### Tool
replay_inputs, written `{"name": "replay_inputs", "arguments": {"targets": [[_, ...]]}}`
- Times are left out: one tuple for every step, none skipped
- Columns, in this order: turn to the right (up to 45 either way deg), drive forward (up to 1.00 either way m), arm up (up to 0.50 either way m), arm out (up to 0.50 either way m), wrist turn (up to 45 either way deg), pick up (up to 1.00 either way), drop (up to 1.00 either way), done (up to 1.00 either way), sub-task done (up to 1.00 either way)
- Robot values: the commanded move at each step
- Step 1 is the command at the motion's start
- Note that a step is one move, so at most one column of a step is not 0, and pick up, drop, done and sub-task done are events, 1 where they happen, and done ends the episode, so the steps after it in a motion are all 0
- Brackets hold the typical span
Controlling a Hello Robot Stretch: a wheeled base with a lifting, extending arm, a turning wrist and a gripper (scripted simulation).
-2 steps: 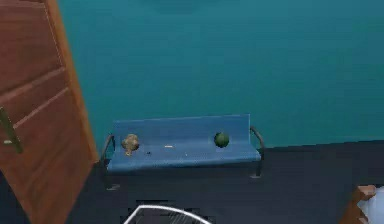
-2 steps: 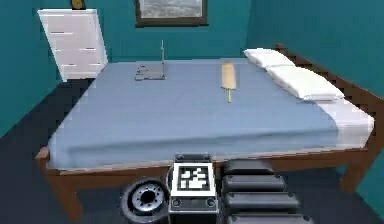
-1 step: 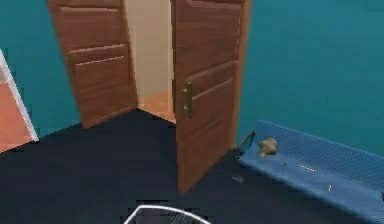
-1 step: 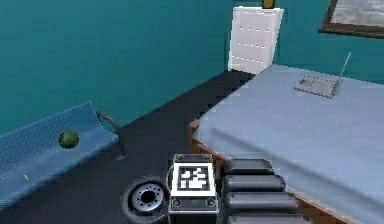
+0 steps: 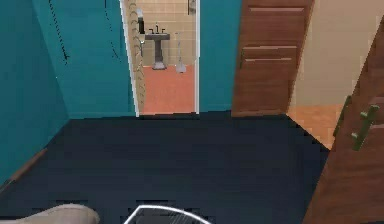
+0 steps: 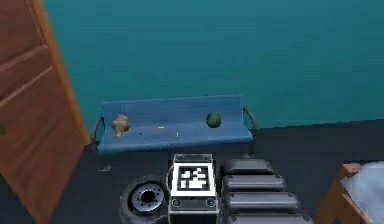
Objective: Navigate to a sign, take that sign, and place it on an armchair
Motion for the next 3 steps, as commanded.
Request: {"name": "replay_inputs", "arguments": {"targets": [[-18.0,0.00,0.00,0.00,0.0,0.00,0.00,0.00,0.00],[0.0,1.00,0.00,0.00,0.0,0.00,0.00,0.00,0.00],[-12.0,0.00,0.00,0.00,0.0,0.00,0.00,0.00,0.00]]}}
